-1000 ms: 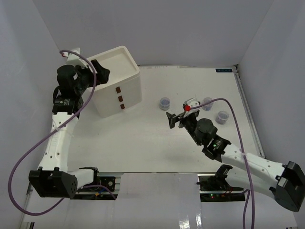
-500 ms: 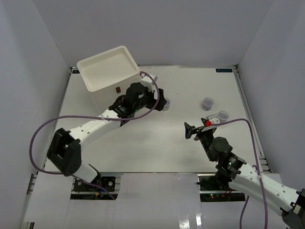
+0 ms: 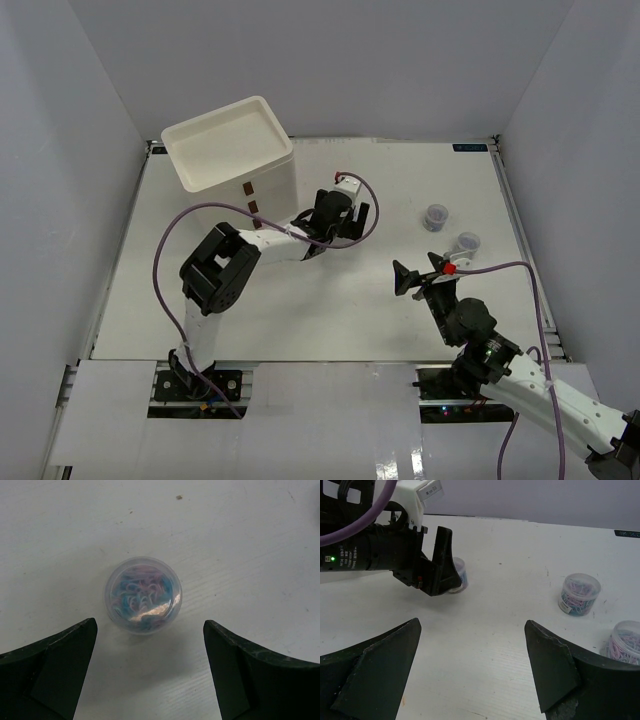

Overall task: Sort the stationery into containers
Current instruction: Pick up the stationery from the center of the board.

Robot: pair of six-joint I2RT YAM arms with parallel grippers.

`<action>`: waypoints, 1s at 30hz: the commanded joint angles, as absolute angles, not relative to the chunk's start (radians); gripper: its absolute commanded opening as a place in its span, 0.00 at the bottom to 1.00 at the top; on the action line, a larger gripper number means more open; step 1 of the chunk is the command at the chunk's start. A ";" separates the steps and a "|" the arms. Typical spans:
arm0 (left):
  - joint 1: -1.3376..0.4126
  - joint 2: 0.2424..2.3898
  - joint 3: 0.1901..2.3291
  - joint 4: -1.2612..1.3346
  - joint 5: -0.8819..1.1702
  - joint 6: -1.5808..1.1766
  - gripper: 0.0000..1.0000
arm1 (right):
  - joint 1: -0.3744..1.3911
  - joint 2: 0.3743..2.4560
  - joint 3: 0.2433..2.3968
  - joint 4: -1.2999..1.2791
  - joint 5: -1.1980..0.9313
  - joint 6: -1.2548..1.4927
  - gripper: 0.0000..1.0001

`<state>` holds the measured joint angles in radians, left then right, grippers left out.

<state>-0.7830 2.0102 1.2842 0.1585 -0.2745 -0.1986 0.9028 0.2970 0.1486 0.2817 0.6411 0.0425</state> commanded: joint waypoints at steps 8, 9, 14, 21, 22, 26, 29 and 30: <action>-0.781 2.117 1.433 0.213 -0.360 -0.195 0.88 | 0.899 0.298 0.141 0.301 0.663 0.035 0.90; -0.781 2.132 1.440 0.212 -0.373 -0.201 0.86 | 0.899 0.295 0.140 0.296 0.661 0.035 0.90; -0.781 2.151 1.470 0.198 -0.379 -0.215 0.69 | 0.899 0.258 0.129 0.284 0.663 0.044 0.90; -0.784 1.988 1.399 0.134 -0.348 -0.229 0.40 | 0.899 0.227 0.120 0.278 0.660 0.046 0.90; -0.782 1.929 1.399 0.111 -0.336 -0.235 0.40 | 0.899 0.227 0.121 0.276 0.655 0.048 0.90; -0.784 1.778 1.446 -0.094 -0.319 -0.229 0.40 | 0.897 0.221 0.126 0.262 0.647 0.051 0.90; -0.782 1.680 1.540 -0.211 -0.350 -0.186 0.40 | 0.899 0.213 0.129 0.255 0.644 0.054 0.90; -0.781 1.657 1.555 -0.259 -0.362 -0.170 0.40 | 0.899 0.212 0.130 0.250 0.644 0.052 0.90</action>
<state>-0.7818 1.8275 1.4567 -0.1379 -0.3313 -0.2089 0.9024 0.2260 0.1261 0.2359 0.6430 0.0460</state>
